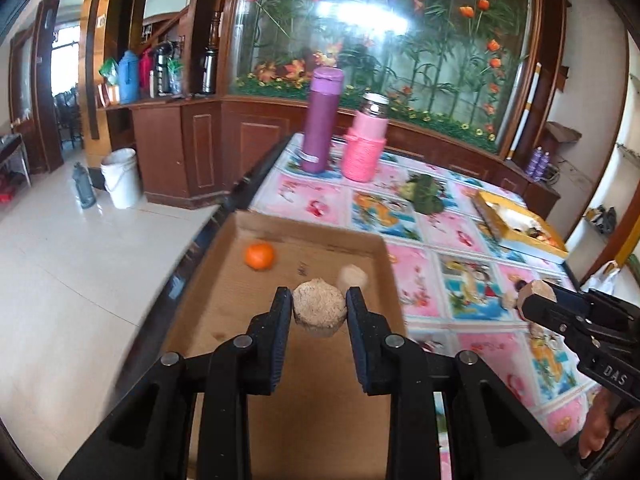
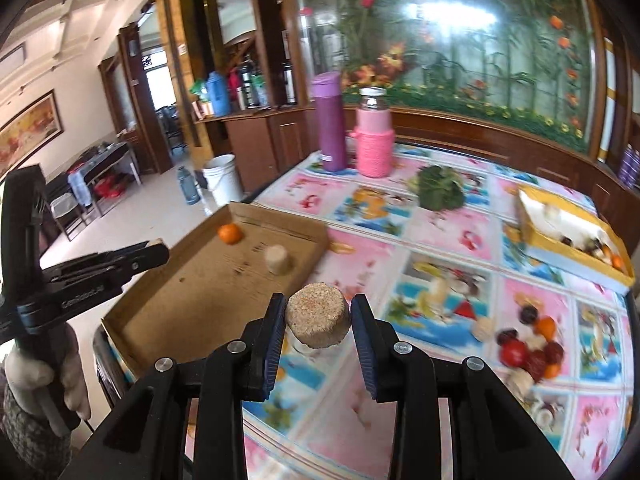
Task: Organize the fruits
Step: 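Carry the oat balls to the cardboard tray and release them there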
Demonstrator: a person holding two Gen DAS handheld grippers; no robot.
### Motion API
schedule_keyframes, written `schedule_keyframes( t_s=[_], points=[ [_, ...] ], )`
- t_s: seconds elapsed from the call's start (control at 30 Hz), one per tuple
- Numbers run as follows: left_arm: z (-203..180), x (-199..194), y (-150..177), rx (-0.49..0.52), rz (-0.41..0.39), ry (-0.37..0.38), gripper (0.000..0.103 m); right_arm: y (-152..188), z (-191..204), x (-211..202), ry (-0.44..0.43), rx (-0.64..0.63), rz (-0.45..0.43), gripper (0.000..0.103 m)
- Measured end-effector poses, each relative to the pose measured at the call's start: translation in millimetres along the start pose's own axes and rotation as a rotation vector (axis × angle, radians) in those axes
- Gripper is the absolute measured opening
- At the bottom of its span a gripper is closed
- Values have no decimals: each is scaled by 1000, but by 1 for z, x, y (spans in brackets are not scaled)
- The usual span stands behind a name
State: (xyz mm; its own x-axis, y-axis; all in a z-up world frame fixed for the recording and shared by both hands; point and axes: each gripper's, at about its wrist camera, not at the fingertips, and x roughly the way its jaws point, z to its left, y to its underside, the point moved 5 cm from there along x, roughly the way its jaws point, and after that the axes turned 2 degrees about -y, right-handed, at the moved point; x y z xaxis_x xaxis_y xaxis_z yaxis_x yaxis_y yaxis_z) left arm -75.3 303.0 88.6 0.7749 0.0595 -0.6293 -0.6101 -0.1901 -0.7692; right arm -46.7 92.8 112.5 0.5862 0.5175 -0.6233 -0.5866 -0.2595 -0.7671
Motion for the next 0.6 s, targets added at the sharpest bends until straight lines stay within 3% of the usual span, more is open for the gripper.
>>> schedule_keyframes(
  t_s=[0.1, 0.2, 0.43, 0.6],
  points=[
    [18, 19, -19, 23, 22, -59, 27, -15, 19, 24, -34, -31, 19, 36],
    [30, 46, -25, 16, 79, -72, 27, -21, 34, 57, -80, -38, 69, 36],
    [48, 112, -11, -31, 244, -77, 27, -13, 52, 143, -125, -50, 213, 37],
    [57, 136, -3, -59, 289, -100, 27, -10, 49, 178, -124, -24, 268, 37]
  ],
)
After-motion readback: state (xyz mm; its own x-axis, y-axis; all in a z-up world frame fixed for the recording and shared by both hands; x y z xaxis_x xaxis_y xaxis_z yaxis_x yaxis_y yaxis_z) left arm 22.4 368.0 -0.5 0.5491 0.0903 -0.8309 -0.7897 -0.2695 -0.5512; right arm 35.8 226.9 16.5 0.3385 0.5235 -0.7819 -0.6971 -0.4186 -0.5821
